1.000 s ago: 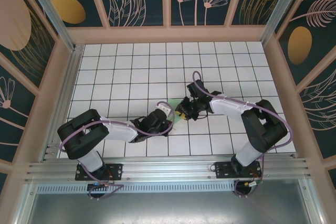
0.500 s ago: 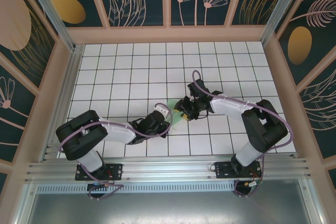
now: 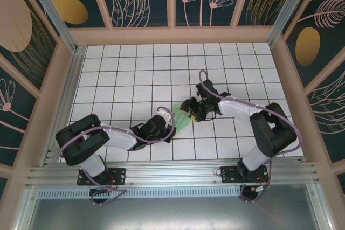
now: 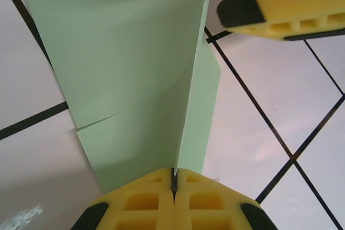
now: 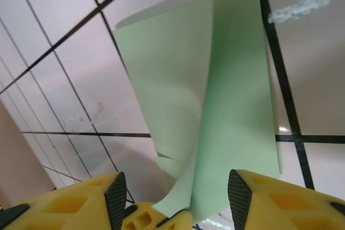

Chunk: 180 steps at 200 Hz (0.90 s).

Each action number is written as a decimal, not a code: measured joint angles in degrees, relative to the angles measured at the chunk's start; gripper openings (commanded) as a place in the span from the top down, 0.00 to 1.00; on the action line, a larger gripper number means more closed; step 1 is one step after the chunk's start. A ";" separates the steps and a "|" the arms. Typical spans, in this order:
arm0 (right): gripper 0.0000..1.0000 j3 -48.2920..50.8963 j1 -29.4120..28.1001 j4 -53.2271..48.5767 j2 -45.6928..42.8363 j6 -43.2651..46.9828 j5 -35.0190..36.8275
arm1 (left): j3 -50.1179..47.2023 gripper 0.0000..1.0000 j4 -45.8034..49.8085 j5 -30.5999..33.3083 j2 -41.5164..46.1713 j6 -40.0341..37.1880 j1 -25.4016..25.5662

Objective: Fold a paper plane with a square sheet of paper (pick it up from the middle)
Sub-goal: Fourth fold the wing at the center of the table.

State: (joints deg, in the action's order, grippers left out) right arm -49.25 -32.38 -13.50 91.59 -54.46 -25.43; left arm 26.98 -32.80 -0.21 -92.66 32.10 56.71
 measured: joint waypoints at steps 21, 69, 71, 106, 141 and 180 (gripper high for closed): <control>0.39 0.00 0.00 -0.57 0.50 -1.25 -0.26 | -0.39 1.00 -1.20 -1.20 0.04 -0.39 0.00; 0.43 -0.26 0.00 -0.48 0.66 -3.65 -2.67 | -0.81 0.99 -3.19 -3.89 0.04 -1.31 0.00; 0.43 -0.26 0.00 -0.46 0.70 -3.82 -2.75 | -0.81 0.99 -3.21 -3.91 0.04 -1.46 0.00; 0.51 -0.24 0.00 -0.50 1.20 -6.95 -3.91 | -0.50 0.99 -2.05 -4.02 0.04 -4.59 0.00; 0.57 -0.20 0.04 -0.61 1.20 -9.44 -4.22 | 2.14 0.98 1.70 -3.37 -0.70 -10.01 0.00; 0.65 -0.09 0.13 -1.81 1.20 -11.80 -4.22 | 3.26 0.99 3.10 -2.12 -1.27 -14.60 0.00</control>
State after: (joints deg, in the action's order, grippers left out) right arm -49.34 -32.25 -15.31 92.79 -66.26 -29.65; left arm 30.24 -29.69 -2.33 -93.93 17.50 56.71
